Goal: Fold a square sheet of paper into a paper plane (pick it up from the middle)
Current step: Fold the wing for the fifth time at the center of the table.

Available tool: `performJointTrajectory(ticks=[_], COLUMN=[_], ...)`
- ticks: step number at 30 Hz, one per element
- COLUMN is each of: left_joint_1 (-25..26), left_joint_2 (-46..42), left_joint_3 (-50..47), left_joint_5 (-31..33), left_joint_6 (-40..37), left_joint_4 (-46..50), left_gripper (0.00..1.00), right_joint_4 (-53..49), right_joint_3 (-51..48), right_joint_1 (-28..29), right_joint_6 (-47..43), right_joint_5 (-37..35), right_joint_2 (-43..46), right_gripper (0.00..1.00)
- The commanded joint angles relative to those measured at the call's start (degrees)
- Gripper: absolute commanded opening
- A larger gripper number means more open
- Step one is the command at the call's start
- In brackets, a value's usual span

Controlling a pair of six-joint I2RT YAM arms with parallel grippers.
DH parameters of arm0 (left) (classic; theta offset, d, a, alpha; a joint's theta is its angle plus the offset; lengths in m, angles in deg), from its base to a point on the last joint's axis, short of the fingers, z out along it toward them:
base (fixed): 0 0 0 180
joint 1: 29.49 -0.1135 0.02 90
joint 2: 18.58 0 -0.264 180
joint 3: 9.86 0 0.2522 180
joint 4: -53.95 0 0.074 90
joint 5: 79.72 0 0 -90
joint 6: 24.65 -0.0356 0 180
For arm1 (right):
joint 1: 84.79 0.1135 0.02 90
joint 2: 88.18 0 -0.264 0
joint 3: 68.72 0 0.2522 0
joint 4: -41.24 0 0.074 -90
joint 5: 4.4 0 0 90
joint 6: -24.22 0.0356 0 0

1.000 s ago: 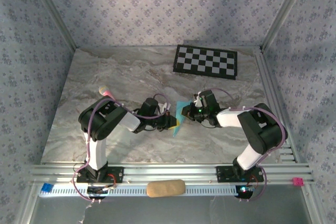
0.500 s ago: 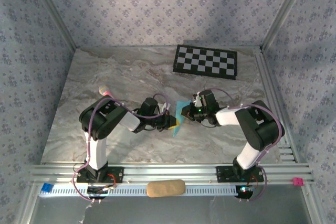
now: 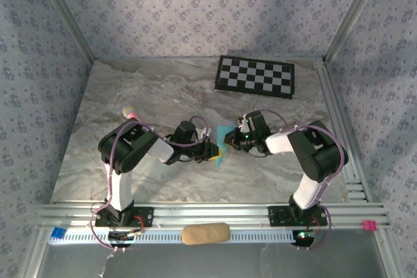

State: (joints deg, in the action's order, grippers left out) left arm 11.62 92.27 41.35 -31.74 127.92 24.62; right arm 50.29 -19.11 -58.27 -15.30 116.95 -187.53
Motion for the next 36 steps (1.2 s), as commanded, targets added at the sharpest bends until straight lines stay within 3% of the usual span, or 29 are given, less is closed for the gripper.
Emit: performJointTrajectory(ticks=[1,6,11,20,29,32,36], left_joint_1=[-1.2,-1.3,-0.9,0.3,0.5,0.7,0.9], left_joint_2=[1.5,-1.4,-3.8,-4.5,-4.7,-4.8,-5.0], left_joint_3=[-1.0,-0.6,-1.0,-0.1,0.0,0.2,0.8], left_joint_5=[2.2,2.2,0.1,-1.9,-3.8,-4.1,-3.9], left_joint_6=[-2.5,-6.3,-8.0,-9.8,-11.8,-12.8,-14.3], left_joint_4=[8.7,14.7,17.0,19.9,22.9,24.2,26.5], left_gripper=[0.06,0.16,0.18,0.04,0.15,0.13,0.04], right_joint_4=[-1.8,-3.6,-5.0,-7.8,-10.1,-10.6,-10.8], right_joint_3=[1.2,1.7,2.4,3.0,2.8,2.9,3.0], right_joint_1=[-0.2,0.0,0.7,1.8,2.0,2.0,2.0], right_joint_6=[-1.4,-1.4,-1.4,-1.4,-1.2,-1.2,-1.2], right_joint_5=[-1.2,-2.2,-3.1,-5.2,-7.2,-7.3,-7.6], right_joint_2=[-1.6,-1.8,-2.2,-2.3,-1.5,-1.4,-1.5], right_gripper=[0.09,0.09,0.08,0.08,0.08,0.08,0.08])
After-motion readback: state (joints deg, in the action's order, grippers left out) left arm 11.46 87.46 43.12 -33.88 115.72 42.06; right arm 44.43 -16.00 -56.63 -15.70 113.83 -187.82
